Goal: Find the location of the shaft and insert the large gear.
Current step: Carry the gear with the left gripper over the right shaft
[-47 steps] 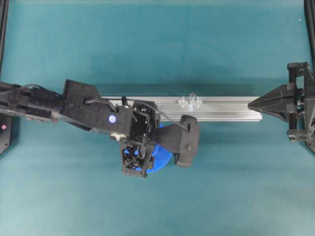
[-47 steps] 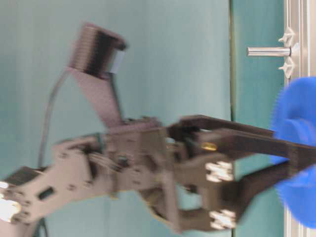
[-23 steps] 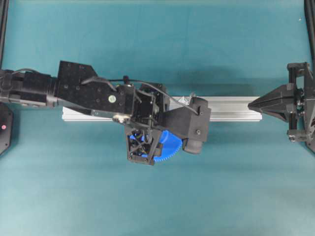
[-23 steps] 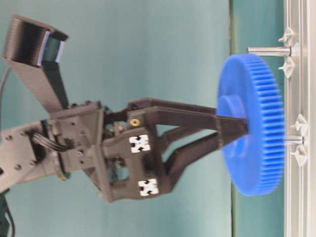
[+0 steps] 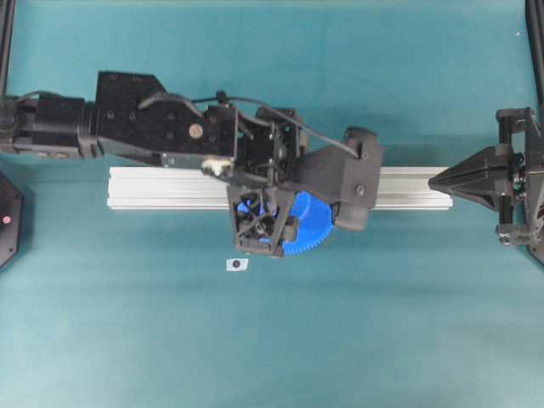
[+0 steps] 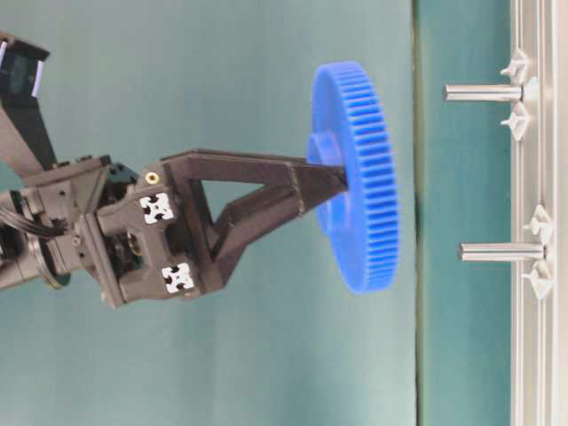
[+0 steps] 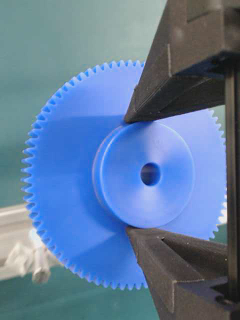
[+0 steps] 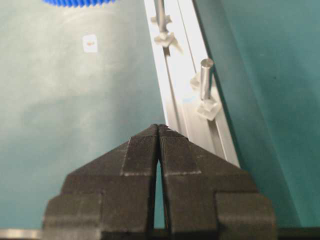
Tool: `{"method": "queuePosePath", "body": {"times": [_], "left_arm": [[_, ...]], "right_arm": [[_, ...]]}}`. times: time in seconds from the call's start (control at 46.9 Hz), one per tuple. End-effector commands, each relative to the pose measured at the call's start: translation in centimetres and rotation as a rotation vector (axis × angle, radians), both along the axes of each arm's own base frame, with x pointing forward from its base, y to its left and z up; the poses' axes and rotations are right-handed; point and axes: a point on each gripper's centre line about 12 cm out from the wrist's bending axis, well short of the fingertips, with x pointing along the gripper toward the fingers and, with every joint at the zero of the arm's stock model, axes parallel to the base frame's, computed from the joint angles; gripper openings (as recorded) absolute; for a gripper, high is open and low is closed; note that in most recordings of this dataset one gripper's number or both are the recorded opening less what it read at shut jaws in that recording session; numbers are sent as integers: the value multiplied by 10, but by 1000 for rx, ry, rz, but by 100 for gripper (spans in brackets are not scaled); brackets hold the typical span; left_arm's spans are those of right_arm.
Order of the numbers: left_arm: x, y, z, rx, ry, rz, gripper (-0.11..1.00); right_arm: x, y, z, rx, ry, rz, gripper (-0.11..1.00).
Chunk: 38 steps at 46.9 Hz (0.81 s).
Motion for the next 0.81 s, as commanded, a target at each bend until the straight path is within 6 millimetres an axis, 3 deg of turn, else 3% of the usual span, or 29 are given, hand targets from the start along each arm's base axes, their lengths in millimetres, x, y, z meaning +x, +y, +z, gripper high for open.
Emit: {"method": "queuePosePath", "body": {"times": [0.0, 0.788], "left_arm": [[3, 6, 21, 12, -43, -4, 71], [43, 48, 22, 80, -76, -53, 71]], "right_arm": [[2, 0, 3, 5, -8, -4, 1], [-5, 0, 4, 4, -36, -5, 1]]}}
